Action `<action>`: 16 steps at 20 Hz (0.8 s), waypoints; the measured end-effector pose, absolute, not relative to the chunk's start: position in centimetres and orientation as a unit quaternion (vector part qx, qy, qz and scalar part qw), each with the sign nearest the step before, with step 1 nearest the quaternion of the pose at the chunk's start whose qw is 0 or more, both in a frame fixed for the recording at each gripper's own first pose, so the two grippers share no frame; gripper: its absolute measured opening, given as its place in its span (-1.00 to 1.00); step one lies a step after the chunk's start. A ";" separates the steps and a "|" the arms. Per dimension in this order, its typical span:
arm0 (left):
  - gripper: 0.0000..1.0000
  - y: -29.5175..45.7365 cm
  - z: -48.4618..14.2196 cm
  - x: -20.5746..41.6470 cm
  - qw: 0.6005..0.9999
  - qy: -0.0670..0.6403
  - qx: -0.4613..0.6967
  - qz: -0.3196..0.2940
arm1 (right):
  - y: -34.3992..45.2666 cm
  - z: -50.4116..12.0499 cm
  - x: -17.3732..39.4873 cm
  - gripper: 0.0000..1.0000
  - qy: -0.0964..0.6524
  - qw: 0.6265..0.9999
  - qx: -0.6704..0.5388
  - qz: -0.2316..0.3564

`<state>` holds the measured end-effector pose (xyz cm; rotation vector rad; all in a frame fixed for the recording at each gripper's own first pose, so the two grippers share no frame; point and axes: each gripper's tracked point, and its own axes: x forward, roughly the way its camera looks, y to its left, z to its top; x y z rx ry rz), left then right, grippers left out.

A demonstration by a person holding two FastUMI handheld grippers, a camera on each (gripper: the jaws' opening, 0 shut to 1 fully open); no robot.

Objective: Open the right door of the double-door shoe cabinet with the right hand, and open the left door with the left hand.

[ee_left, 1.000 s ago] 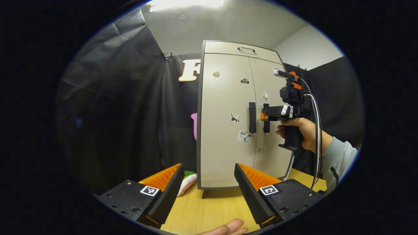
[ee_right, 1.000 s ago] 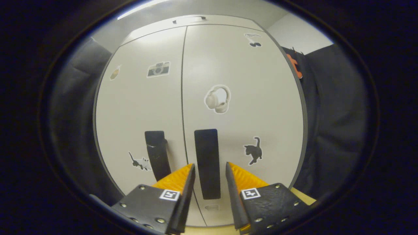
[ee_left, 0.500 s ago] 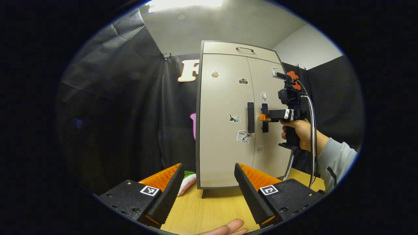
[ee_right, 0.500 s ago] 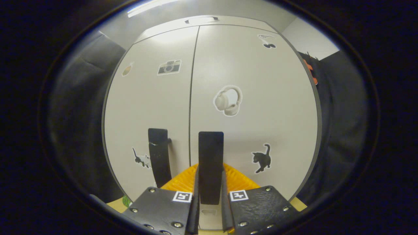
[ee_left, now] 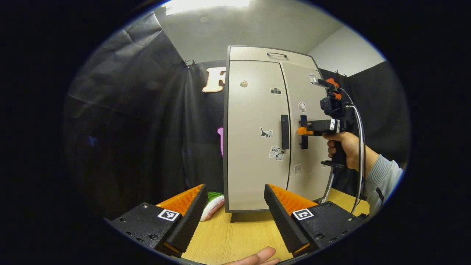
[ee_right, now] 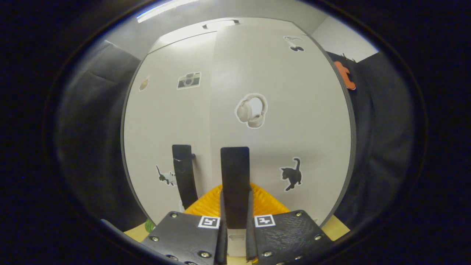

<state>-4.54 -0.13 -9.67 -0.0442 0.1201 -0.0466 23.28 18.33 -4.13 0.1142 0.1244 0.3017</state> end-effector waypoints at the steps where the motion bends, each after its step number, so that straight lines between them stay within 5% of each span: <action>1: 0.92 -0.4 -9.5 -4.6 0.998 0.059 -0.021 -0.026 | 18.2 -4.0 22.9 -0.60 0.062 0.984 0.057 0.154; 16: 0.92 -2.9 -9.1 -5.3 0.997 0.055 -0.016 -0.048 | 15.2 -2.9 20.0 -0.60 0.075 0.969 0.071 0.223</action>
